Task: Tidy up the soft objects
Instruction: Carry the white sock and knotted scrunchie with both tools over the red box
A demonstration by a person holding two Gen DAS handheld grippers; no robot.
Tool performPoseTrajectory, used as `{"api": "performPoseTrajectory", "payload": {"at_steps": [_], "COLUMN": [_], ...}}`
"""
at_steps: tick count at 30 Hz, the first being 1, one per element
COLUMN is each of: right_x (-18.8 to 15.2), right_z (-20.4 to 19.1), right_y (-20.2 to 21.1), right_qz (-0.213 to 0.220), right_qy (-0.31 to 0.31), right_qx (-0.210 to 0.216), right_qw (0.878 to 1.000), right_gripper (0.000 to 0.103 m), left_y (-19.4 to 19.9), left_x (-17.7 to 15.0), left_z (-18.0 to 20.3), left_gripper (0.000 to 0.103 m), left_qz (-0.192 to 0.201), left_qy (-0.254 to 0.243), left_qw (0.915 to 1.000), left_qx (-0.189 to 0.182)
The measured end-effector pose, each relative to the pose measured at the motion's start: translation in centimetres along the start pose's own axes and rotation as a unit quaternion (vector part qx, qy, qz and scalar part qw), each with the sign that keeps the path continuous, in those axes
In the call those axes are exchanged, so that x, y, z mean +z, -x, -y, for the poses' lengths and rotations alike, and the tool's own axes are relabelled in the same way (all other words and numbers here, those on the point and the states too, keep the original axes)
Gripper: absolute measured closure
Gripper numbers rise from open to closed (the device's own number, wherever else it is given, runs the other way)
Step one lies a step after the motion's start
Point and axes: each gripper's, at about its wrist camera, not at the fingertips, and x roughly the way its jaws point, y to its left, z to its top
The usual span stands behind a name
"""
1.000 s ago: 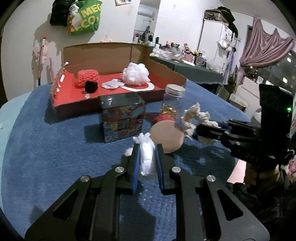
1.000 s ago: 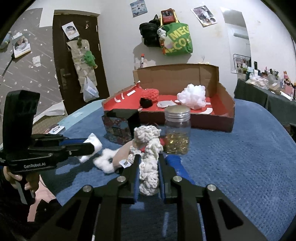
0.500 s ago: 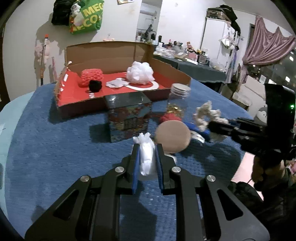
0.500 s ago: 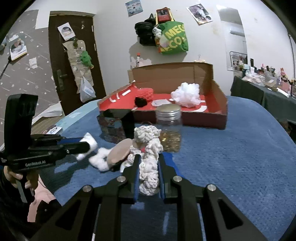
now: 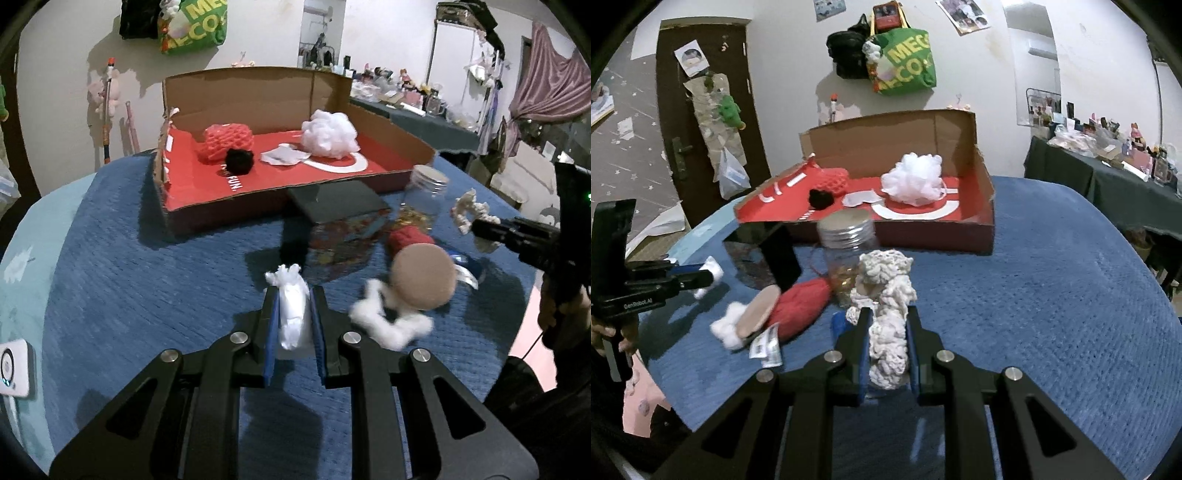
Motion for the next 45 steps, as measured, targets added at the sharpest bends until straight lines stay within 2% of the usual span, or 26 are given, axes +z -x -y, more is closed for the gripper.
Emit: {"api": "performPoseTrajectory", "payload": {"at_steps": [8,19,34,45], "right_x": [2.1,5.2,8.6,10.5], "right_z": [1.3,2.6,1.8,1.4], "right_y": [-1.9,-4.3,-5.8,-7.8], "right_qz": [-0.019,-0.033,-0.032,-0.046], "right_qy": [0.014,0.025,0.036,0.044], "right_qx": [-0.015,-0.002,0.055,0.08], "right_qw": [1.0,0.999,0.997,0.995], "right_gripper": [0.085,0.085,0.085,0.085], "left_y": [-1.5,-2.9,-4.1,-6.1], "left_x": [2.0,5.2,9.0,11.4], "left_z": [-1.9,-3.4,-2.6,-1.1], "left_gripper": [0.087,0.087,0.087,0.087], "left_qz": [-0.02,-0.03,-0.022,-0.027], "left_qy": [-0.011,-0.029,-0.057,-0.082], "left_qw": [0.9997,0.9991,0.9978,0.9949], "left_qx": [0.003,-0.004,-0.028,-0.051]}}
